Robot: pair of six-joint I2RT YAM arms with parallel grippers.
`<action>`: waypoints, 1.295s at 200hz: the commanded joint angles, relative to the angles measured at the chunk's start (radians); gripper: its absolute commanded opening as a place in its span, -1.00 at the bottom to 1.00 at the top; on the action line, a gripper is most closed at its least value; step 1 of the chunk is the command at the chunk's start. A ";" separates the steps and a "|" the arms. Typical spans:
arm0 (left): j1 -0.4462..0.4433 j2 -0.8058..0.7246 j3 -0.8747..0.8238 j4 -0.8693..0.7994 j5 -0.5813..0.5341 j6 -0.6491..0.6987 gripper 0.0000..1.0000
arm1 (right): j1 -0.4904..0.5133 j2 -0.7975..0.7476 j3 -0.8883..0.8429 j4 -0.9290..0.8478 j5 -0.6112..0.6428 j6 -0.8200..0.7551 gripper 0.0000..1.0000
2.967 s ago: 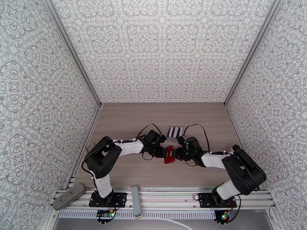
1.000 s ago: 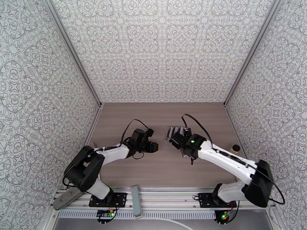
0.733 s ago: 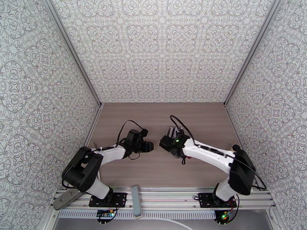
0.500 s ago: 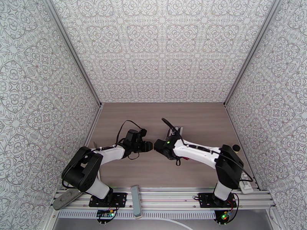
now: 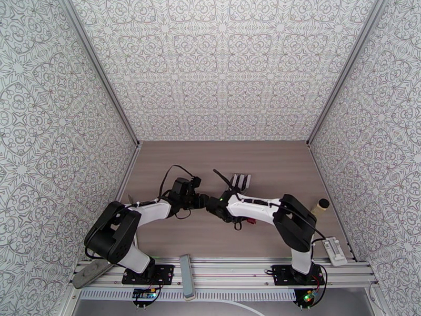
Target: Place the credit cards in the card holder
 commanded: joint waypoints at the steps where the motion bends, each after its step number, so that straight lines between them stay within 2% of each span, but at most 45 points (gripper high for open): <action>1: 0.015 -0.007 -0.011 -0.011 -0.001 0.001 -0.18 | 0.011 0.033 0.040 0.025 -0.013 -0.004 -1.00; 53: 0.021 0.014 -0.004 -0.006 0.017 -0.003 -0.17 | 0.017 0.066 0.045 0.086 -0.070 -0.033 -0.83; 117: 0.020 0.032 0.004 -0.004 0.034 -0.004 -0.18 | 0.021 0.083 0.048 0.128 -0.112 -0.048 -0.41; 259: 0.007 0.048 0.017 -0.013 0.038 0.003 -0.18 | 0.019 0.083 0.007 0.280 -0.224 -0.074 -0.29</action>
